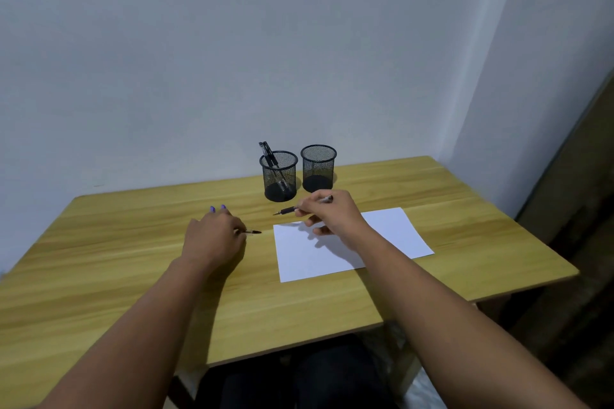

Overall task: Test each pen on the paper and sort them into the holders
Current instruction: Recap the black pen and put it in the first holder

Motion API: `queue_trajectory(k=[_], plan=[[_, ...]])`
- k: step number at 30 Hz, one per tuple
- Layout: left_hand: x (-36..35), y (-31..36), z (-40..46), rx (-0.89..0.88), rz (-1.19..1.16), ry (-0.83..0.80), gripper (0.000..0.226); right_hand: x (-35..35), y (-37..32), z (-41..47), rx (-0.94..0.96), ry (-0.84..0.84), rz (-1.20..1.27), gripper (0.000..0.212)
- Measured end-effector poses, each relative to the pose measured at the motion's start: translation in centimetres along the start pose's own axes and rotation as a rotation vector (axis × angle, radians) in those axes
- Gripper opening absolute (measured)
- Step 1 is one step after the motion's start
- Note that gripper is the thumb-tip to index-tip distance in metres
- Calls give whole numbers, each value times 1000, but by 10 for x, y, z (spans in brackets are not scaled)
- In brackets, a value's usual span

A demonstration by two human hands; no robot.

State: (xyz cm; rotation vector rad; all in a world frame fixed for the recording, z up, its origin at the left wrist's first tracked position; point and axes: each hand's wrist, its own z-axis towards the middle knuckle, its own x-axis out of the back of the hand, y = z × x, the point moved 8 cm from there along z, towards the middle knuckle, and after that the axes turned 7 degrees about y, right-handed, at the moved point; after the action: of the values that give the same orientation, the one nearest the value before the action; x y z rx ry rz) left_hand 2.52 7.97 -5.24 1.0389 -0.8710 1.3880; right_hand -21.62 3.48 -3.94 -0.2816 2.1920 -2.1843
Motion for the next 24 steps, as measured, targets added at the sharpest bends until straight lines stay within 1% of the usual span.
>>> queue_trajectory(k=[2, 5, 9, 12, 20, 24], plan=[[2, 1, 1, -8, -7, 20, 21, 0, 2, 0, -8, -14, -13, 8], [10, 8, -3, -44, -50, 83, 19, -1, 3, -2, 2, -40, -81, 5], [28, 16, -11, -24, -265, 203, 17, 0, 2, -3, 30, -49, -181, 12], [33, 20, -6, -69, -356, 178, 14, 3, -2, -4, 48, -34, -191, 10], [49, 28, -1, -124, -397, 184, 11, 8, -17, -10, 81, -41, -135, 6], [54, 34, 1, -111, -552, 138, 10, 8, -20, -14, 81, -71, -143, 5]])
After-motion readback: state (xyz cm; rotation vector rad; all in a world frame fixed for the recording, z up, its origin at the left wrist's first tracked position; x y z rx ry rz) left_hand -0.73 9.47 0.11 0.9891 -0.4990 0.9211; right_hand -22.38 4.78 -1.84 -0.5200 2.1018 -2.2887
